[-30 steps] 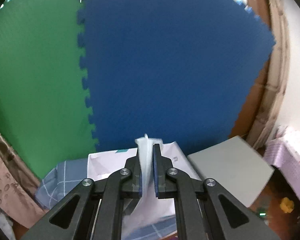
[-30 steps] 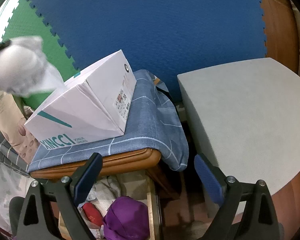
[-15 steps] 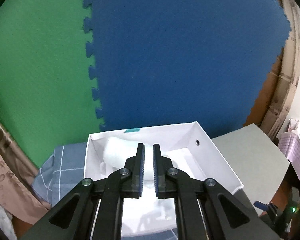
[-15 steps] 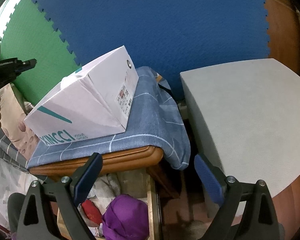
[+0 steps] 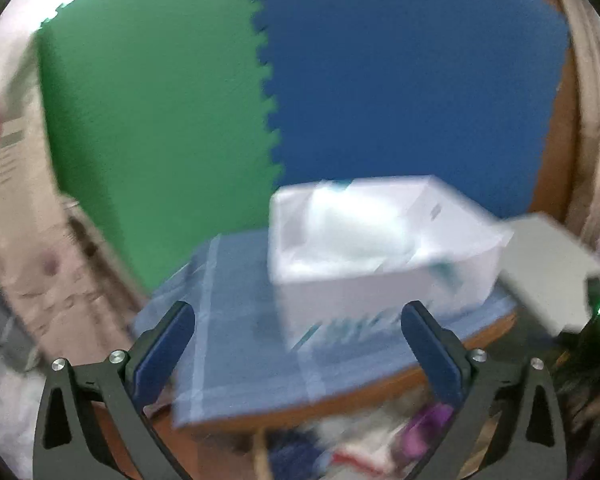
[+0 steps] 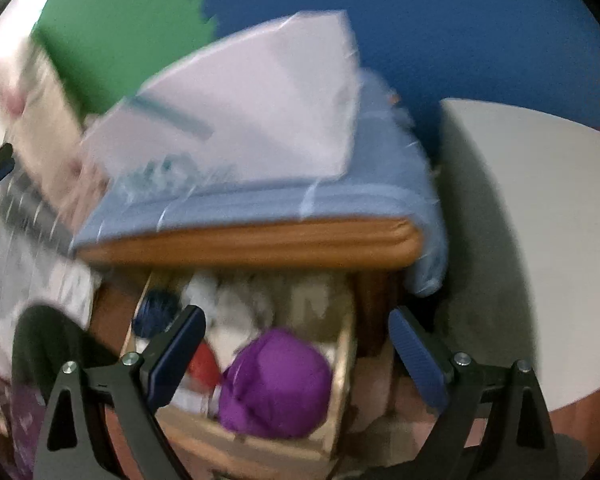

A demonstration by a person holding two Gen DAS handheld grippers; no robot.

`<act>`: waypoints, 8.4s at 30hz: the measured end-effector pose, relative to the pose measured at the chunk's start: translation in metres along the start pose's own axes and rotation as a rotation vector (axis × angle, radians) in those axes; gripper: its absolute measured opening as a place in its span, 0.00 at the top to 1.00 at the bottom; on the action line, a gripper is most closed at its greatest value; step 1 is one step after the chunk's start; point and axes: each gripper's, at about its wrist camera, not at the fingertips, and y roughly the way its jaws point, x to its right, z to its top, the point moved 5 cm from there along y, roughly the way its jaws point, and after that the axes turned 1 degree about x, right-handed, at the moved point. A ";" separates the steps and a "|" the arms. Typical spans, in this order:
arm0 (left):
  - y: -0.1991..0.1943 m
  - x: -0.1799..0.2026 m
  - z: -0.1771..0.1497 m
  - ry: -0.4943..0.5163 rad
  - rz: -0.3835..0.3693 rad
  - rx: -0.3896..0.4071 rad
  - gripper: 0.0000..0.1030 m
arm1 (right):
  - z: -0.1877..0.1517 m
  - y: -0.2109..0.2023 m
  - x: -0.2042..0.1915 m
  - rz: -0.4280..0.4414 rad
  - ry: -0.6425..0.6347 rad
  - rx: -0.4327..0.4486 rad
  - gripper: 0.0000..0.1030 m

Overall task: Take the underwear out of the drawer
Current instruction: 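Lower the right gripper into the drawer and grasp the purple underwear, then lift the purple underwear with the right gripper and release it into the shoe box, then reach the left gripper into the drawer and grasp the white floral-trim underwear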

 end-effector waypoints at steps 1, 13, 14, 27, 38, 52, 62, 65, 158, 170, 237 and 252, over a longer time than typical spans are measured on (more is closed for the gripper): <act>-0.001 -0.008 -0.013 0.016 0.038 -0.015 0.01 | -0.004 0.006 -0.007 0.005 -0.028 -0.030 0.08; -0.011 -0.080 -0.094 -0.105 0.235 -0.101 0.01 | -0.041 0.059 -0.049 -0.068 -0.178 -0.248 0.08; -0.010 -0.082 -0.095 -0.122 0.245 -0.100 0.01 | -0.044 0.064 -0.052 -0.080 -0.190 -0.265 0.08; -0.013 -0.104 -0.101 -0.243 0.209 -0.098 0.01 | -0.061 0.125 -0.056 -0.271 -0.263 -0.427 0.08; -0.010 -0.113 -0.105 -0.303 0.195 -0.113 0.01 | -0.080 0.165 -0.032 -0.395 -0.318 -0.517 0.06; -0.006 -0.100 -0.105 -0.202 0.247 -0.133 0.01 | -0.071 0.134 -0.041 -0.233 -0.301 -0.427 0.82; -0.006 -0.099 -0.105 -0.201 0.248 -0.134 0.01 | -0.047 0.075 -0.055 -0.050 -0.181 -0.297 0.82; -0.007 -0.099 -0.105 -0.200 0.252 -0.135 0.01 | -0.041 0.049 -0.062 -0.004 -0.157 -0.261 0.82; -0.007 -0.089 -0.116 -0.171 0.267 -0.155 0.00 | 0.191 -0.089 -0.036 -0.167 -0.153 0.445 0.34; -0.006 -0.071 -0.116 -0.084 0.239 -0.186 0.00 | 0.055 -0.108 0.038 -0.282 -0.029 0.354 0.33; 0.129 0.143 -0.239 0.105 -0.347 -1.071 0.29 | 0.031 -0.106 0.050 -0.151 0.036 0.319 0.30; 0.163 0.173 -0.253 0.316 -0.290 -1.113 0.50 | 0.031 -0.107 0.049 -0.143 0.032 0.314 0.28</act>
